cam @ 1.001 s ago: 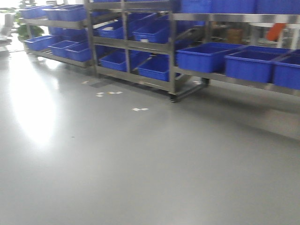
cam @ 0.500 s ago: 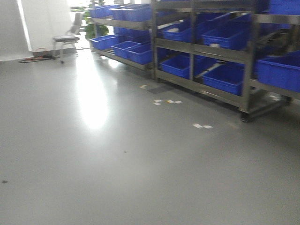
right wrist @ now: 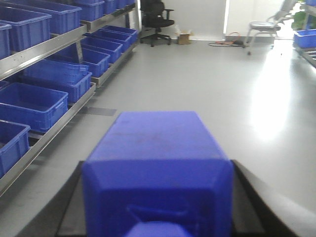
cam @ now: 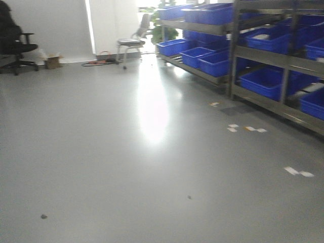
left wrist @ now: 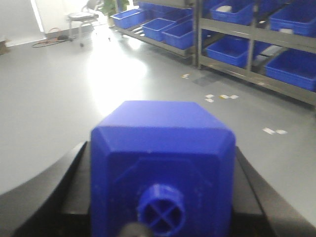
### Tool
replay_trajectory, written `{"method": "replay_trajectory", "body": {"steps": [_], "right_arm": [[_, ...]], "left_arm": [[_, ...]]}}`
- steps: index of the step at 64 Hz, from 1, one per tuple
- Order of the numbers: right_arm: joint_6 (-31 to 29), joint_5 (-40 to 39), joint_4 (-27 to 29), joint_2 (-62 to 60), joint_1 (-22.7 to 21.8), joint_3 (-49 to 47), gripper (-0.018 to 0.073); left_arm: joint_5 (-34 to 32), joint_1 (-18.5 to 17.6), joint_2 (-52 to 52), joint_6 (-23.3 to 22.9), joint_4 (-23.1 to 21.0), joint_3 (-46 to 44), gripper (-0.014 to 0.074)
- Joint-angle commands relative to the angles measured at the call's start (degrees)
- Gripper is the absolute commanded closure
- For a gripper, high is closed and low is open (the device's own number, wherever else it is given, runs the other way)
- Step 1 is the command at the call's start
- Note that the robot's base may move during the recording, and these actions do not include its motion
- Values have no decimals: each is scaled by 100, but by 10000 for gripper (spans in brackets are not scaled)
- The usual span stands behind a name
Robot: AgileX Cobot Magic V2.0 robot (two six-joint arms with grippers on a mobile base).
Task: Pick and sort blue part to right shelf
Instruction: 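Drive the base toward the shelf of blue bins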
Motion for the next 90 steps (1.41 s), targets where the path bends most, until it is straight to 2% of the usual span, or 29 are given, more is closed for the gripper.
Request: {"method": "replay_trajectory", "body": {"steps": [1, 90], "right_arm": [[-56, -549, -52, 67, -11, -161, 258], [-56, -551, -52, 67, -11, -161, 258]], "left_arm": [[-540, -38, 123, -7, -31, -150, 293], [-550, -38, 123, -7, -31, -150, 293]]}}
